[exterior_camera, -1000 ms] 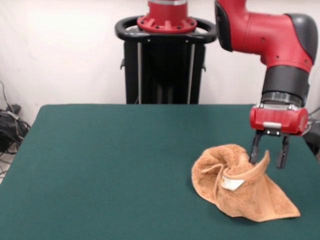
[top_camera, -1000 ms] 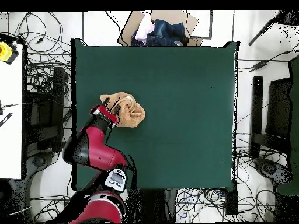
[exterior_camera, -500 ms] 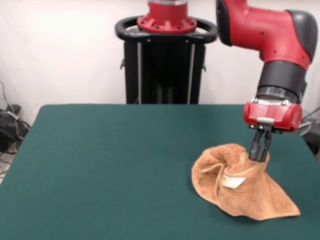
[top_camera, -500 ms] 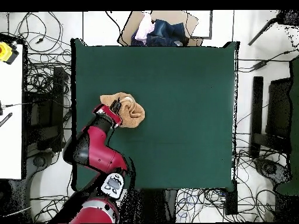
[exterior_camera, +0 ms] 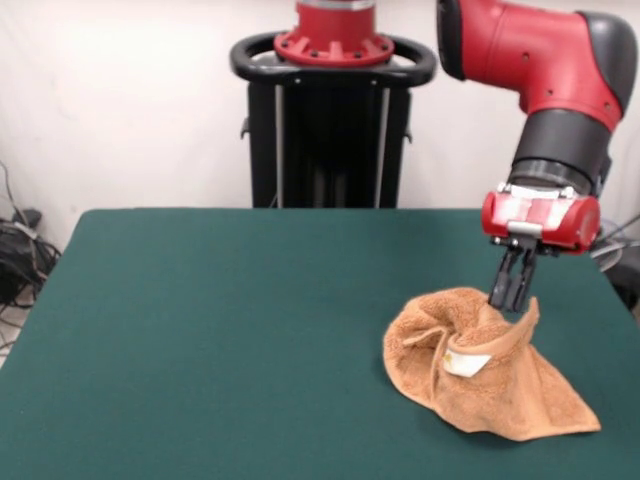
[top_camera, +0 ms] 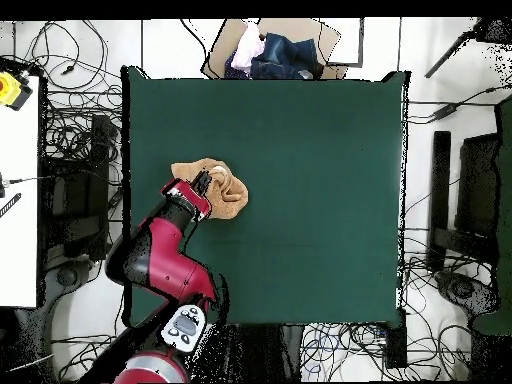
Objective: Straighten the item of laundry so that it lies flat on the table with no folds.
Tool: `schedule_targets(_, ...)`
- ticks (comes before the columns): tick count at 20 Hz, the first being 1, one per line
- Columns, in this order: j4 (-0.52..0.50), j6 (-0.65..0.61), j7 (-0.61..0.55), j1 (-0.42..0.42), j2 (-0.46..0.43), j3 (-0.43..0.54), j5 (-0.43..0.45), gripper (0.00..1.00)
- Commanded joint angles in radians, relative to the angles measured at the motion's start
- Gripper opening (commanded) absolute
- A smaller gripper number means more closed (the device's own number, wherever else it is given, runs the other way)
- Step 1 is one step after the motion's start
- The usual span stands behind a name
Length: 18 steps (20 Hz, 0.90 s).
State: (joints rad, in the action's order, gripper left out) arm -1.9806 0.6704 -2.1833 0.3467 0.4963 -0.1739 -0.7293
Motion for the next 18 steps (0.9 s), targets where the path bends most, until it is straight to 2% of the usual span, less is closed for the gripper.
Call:
schedule_targets(1,0.042,-0.080,-0.053,0.020,-0.031,-0.003,-0.058,0.00)
schedule_targets(4,0.044,-0.069,-0.063,0.020,-0.038,-0.008,-0.040,0.00)
schedule_targets(5,0.046,-0.062,-0.082,0.012,-0.041,-0.006,-0.012,1.00)
schedule_targets(13,0.080,-0.014,-0.136,-0.032,-0.060,0.022,0.105,1.00)
schedule_targets(18,0.087,0.019,-0.184,-0.034,-0.062,0.026,0.125,1.00)
